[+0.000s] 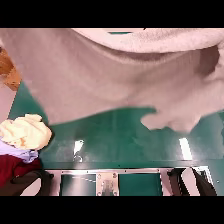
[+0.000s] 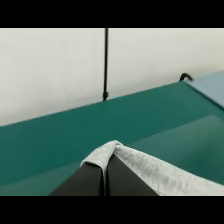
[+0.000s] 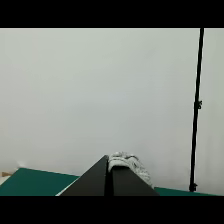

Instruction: Fold the shirts.

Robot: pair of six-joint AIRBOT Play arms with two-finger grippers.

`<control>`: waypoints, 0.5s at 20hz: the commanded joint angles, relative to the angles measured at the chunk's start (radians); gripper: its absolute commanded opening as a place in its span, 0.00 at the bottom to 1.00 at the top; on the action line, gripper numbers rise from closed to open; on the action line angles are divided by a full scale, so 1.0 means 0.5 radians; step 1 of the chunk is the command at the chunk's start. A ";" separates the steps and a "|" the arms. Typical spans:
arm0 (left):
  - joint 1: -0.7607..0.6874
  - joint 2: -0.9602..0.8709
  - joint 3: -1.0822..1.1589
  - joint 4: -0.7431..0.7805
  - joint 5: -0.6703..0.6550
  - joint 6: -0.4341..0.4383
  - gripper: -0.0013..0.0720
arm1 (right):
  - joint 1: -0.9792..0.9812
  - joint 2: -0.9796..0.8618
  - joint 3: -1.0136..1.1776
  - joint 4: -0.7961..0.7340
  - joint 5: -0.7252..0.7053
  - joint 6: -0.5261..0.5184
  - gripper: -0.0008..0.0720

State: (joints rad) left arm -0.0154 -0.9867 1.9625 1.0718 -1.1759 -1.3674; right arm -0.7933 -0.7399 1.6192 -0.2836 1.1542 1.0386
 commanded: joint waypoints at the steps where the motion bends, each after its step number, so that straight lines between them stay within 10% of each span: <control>1: 0.002 -0.082 -0.298 0.258 -0.008 -0.076 0.05 | 0.123 -0.015 -0.423 -0.072 -0.052 -0.043 0.03; 10: 0.002 -1.197 -0.808 0.103 0.357 0.031 0.05 | 0.764 -1.109 -1.177 -0.240 -0.902 -0.256 0.03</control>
State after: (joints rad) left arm -0.0154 -1.4162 1.5909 1.1641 -1.0767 -1.3689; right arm -0.4854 -1.0927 1.0599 -0.3973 0.8192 0.9436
